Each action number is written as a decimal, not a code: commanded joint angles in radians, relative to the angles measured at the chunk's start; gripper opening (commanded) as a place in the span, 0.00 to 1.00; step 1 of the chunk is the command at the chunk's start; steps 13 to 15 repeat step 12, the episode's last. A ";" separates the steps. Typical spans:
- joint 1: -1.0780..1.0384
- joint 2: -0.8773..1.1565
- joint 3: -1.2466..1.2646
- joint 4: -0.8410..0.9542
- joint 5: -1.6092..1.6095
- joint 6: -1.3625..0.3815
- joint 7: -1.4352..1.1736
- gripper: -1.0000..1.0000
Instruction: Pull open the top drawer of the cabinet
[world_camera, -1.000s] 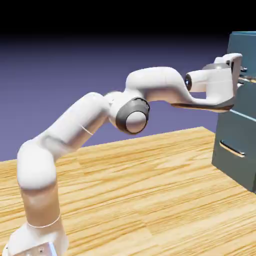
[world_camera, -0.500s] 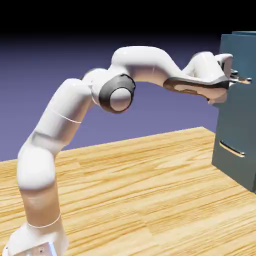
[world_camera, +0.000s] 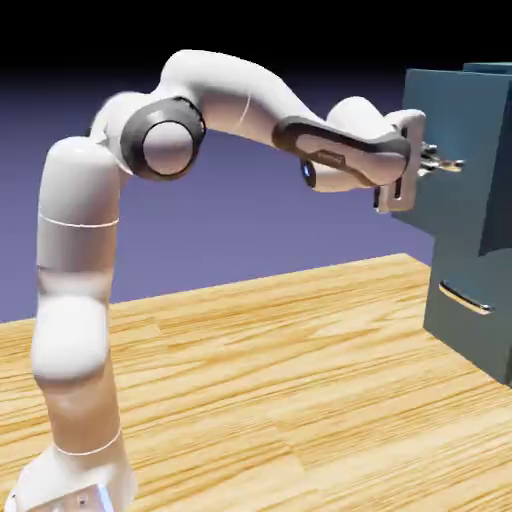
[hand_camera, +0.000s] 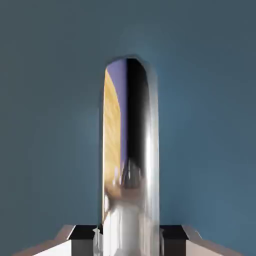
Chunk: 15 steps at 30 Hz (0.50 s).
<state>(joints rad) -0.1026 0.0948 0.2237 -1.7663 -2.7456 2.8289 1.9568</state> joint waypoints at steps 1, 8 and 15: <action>-0.032 -0.027 0.032 -0.034 -0.004 -0.007 0.009 0.00; -0.035 -0.254 0.037 -0.285 -0.032 -0.029 0.096 0.00; -0.031 -0.327 0.036 -0.355 -0.035 -0.026 0.116 1.00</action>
